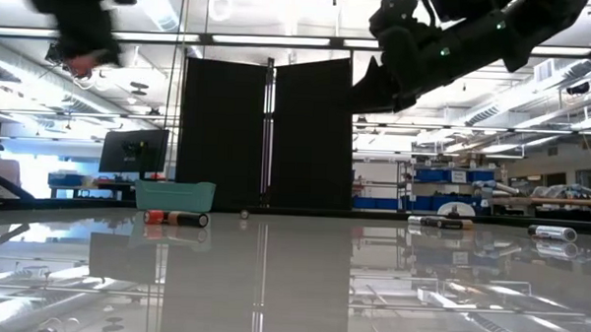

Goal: Sort batteries
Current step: Put the middle right red battery into the yellow bin

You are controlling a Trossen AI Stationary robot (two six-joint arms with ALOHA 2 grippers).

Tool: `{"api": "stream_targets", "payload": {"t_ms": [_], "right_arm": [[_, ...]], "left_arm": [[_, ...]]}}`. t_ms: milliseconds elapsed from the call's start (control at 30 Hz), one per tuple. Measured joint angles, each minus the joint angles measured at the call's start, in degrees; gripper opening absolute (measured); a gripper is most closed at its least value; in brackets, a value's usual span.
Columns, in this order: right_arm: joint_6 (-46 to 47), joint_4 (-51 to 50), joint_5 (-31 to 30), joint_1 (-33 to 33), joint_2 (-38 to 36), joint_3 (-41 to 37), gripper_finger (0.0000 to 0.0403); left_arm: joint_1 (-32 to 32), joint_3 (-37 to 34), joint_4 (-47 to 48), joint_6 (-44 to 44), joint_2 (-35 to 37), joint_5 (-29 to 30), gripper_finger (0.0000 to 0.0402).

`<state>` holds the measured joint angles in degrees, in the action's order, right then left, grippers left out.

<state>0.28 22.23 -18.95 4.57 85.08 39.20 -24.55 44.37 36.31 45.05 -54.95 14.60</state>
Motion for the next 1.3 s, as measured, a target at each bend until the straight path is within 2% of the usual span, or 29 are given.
{"api": "stream_targets", "payload": {"t_ms": [100, 300, 433, 600, 733, 867, 1033, 1300], "right_arm": [[-1.1, -0.3, 2.1, -1.4, 0.0, 0.0, 0.0036], [-1.5, 0.5, 4.7, -4.4, 0.1, 0.0, 0.0015], [-1.5, 0.4, 5.4, -5.2, 0.1, 0.0, 0.0017], [-1.4, 0.2, 5.6, -5.1, 0.1, 0.0, 0.0027], [-1.3, 0.1, 5.6, -4.8, 0.1, 0.0, 0.0022], [-0.2, 0.1, 5.6, -4.6, 0.1, 0.0, 0.0016], [0.6, 0.2, 5.6, -4.6, 0.1, 0.0, 0.002], [0.5, 0.9, 5.6, -4.6, 0.1, 0.0, 0.0022]], "left_arm": [[-7.1, 0.4, 4.7, 15.5, -0.3, -0.3, 0.0054], [-21.1, 0.4, 5.8, 41.1, -5.5, 0.3, 0.0054], [-27.7, 0.4, 5.8, 52.6, -11.3, 0.3, 0.0054], [-32.6, 0.4, 5.9, 63.6, -16.7, -0.8, 0.0054], [-35.1, 0.4, 9.8, 70.3, -18.2, -2.8, 0.0054], [-36.0, 0.4, 16.2, 73.5, -18.2, -4.6, 0.0054], [-35.9, 0.4, 20.1, 73.7, -18.2, -5.1, 0.0054], [-34.9, 0.0, 20.4, 73.7, -19.3, -5.4, 0.0054]]}}
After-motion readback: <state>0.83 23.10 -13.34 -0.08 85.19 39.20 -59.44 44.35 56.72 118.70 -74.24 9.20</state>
